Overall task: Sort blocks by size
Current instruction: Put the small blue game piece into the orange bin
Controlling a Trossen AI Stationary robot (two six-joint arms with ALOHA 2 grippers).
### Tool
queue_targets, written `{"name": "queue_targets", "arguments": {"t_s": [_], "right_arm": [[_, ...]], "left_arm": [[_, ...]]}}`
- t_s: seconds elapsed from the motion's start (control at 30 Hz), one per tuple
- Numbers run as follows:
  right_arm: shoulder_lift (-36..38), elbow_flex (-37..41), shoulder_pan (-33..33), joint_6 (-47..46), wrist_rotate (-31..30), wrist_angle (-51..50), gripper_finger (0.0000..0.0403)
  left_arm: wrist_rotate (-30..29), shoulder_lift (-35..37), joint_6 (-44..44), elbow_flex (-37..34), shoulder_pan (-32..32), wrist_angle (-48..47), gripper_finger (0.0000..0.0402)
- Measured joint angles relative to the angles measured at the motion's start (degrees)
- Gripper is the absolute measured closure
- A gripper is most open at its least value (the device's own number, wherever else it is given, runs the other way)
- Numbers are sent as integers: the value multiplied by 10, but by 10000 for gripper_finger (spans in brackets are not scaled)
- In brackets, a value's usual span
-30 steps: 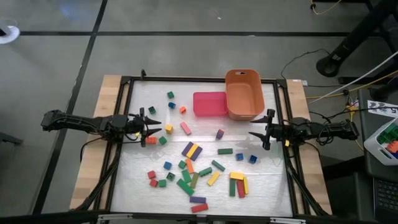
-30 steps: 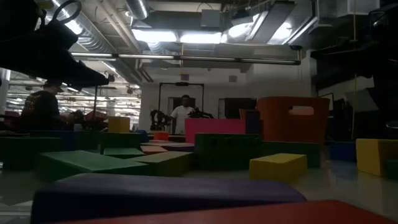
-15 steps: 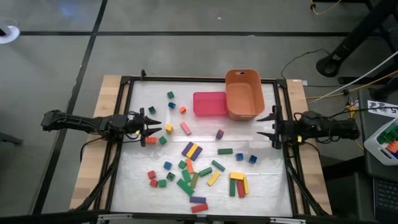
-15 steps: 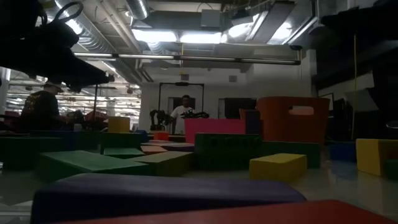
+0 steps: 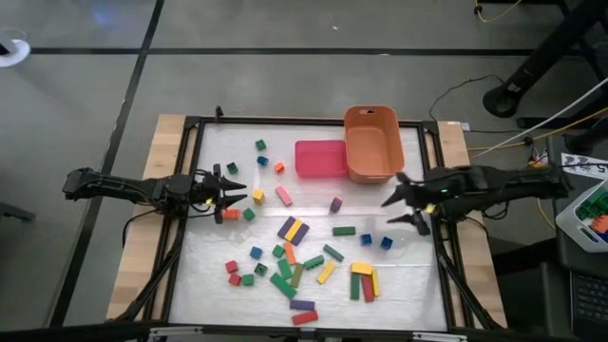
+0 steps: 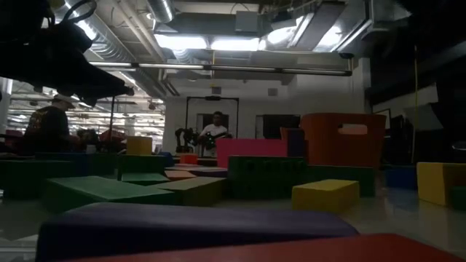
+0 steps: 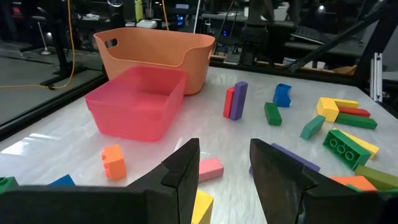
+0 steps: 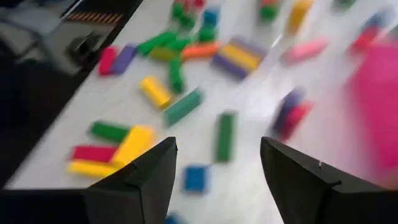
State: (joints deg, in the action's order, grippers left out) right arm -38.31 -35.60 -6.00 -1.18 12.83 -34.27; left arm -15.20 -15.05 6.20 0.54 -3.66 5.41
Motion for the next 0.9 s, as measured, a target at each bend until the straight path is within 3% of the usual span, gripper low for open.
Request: {"name": "queue_targets", "arguments": {"t_s": [0.2,0.33,0.63,0.8,0.9], "right_arm": [[-142,-24,0,-67,93,-15,171],[-216,-34,0,-93,114,-32,171],[-297,-36,-6,-213,108,-97,171],[-302,-36,-53,-274,84,-99,171],[-302,-36,-90,-315,37,-92,171]], "left_arm": [[0,0,0,0,0,0,271],[0,0,0,0,0,-3,271],[0,0,0,0,0,-6,271],[0,0,0,0,0,-6,271],[0,0,-7,0,0,-5,271]]}}
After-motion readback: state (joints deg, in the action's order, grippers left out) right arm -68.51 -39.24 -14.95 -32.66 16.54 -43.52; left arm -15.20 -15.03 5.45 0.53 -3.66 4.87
